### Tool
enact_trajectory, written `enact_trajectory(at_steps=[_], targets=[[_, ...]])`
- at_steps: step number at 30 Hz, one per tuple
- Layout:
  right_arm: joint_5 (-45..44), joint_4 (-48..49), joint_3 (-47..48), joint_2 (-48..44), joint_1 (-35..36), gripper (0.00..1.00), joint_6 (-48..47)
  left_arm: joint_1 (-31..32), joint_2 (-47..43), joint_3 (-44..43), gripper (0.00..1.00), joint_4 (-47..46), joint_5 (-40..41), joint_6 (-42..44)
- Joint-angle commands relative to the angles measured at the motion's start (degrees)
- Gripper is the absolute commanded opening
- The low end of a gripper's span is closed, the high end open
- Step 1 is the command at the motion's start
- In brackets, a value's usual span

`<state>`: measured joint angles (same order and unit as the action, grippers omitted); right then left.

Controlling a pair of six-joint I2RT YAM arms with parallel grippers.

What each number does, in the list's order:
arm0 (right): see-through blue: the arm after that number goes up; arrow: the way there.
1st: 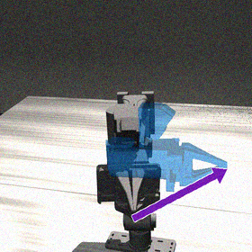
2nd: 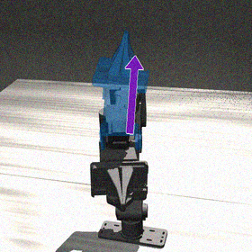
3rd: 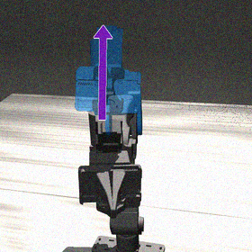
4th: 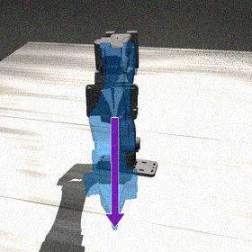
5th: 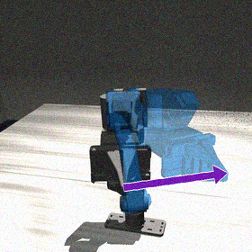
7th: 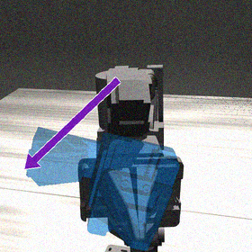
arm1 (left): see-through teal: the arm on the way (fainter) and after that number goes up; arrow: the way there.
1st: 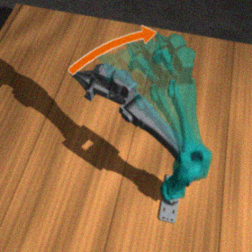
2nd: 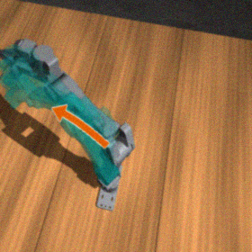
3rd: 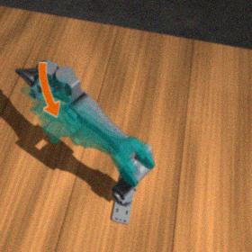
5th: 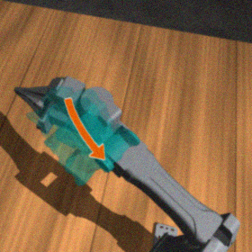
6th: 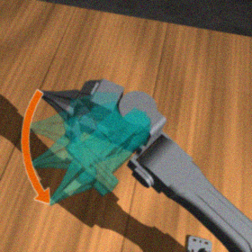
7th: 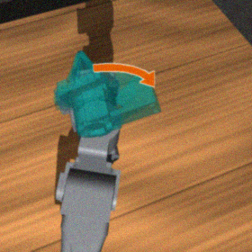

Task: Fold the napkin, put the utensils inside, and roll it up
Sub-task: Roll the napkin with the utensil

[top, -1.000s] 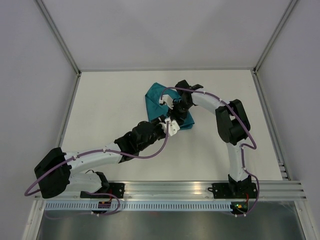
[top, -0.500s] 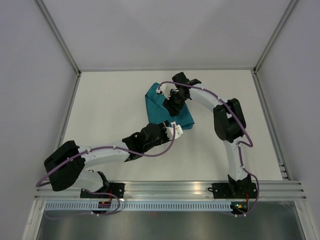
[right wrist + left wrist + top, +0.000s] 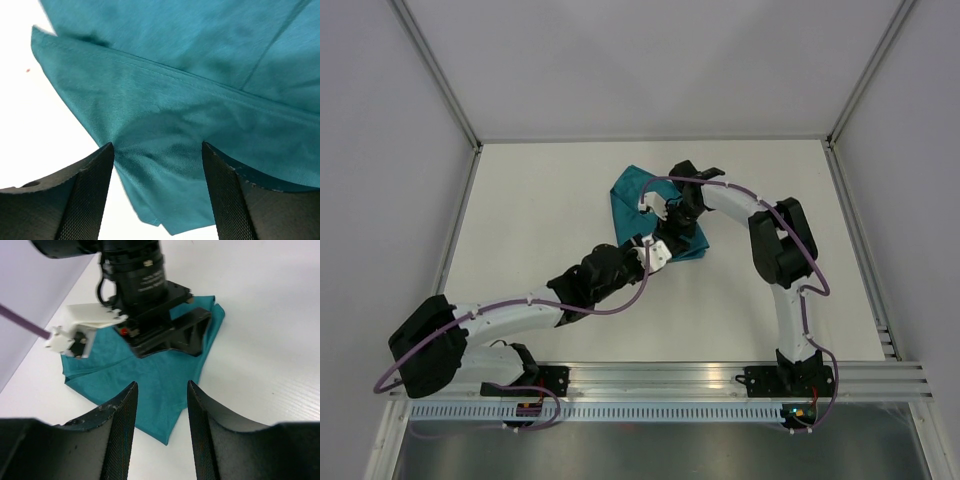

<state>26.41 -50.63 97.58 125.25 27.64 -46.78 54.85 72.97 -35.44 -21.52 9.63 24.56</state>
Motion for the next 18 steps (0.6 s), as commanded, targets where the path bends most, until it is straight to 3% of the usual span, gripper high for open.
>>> enact_trajectory(at_steps=[1, 18], targets=[[2.15, -0.01, -3.35, -4.39, -0.30, 0.77, -4.02, -1.50, -4.06, 1.07, 0.50, -4.41, -2.60, -4.25], [1.97, 2.91, -7.41, -9.41, -0.04, 0.82, -5.77, -3.79, -8.90, 2.83, 0.50, -3.71, -3.30, -5.83]])
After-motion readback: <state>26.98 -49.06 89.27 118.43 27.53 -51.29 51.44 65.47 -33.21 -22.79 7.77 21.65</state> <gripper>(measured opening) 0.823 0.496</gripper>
